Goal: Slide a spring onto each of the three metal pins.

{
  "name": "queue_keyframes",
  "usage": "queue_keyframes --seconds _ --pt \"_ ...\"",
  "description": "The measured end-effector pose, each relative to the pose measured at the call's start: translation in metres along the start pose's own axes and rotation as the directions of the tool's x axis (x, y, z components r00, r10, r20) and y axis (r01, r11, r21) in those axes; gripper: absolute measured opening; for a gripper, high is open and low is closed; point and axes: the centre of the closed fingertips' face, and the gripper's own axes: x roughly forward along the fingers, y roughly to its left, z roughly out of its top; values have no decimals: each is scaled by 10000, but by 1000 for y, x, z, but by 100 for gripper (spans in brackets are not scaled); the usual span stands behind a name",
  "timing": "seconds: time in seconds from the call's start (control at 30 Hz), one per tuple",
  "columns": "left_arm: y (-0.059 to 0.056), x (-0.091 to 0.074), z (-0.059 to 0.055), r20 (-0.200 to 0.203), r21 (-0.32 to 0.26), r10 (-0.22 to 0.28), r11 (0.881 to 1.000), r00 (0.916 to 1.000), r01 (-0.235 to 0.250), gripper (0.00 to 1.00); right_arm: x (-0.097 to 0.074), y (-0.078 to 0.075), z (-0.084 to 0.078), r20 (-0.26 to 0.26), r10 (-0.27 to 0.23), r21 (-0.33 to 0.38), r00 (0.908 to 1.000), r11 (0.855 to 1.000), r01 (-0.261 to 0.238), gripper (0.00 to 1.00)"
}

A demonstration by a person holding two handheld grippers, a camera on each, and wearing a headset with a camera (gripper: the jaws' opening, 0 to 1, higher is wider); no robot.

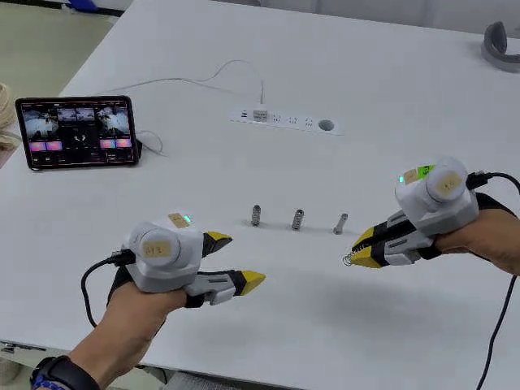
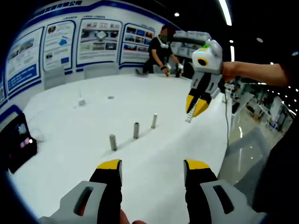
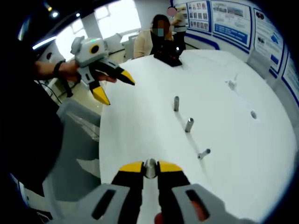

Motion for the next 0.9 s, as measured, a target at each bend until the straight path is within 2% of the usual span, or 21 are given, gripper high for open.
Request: queue_keyframes --seconds 0.2,0.43,0.5,0.63,0.9 --pt "15 -5 -6 -179 -231 437 9988 9989 -441 63 -3 -19 -4 -102 -357 149 9993 9992 358 13" --pt "25 -9 -10 -263 -330 660 9972 9975 -668 69 -3 -39 -6 -379 -676 65 9970 9977 679 13" --pt "27 -11 -9 -269 -407 705 9966 9971 -716 71 -3 -44 -7 -419 -753 87 9963 9971 757 13" --pt "27 -11 -9 -256 -568 706 9958 9972 -719 81 -1 -54 -8 -533 -859 44 9949 9963 863 13" --pt "30 -11 -11 -322 -696 797 9942 9963 -817 84 5 -74 -9 -650 -988 45 9930 9950 993 13"
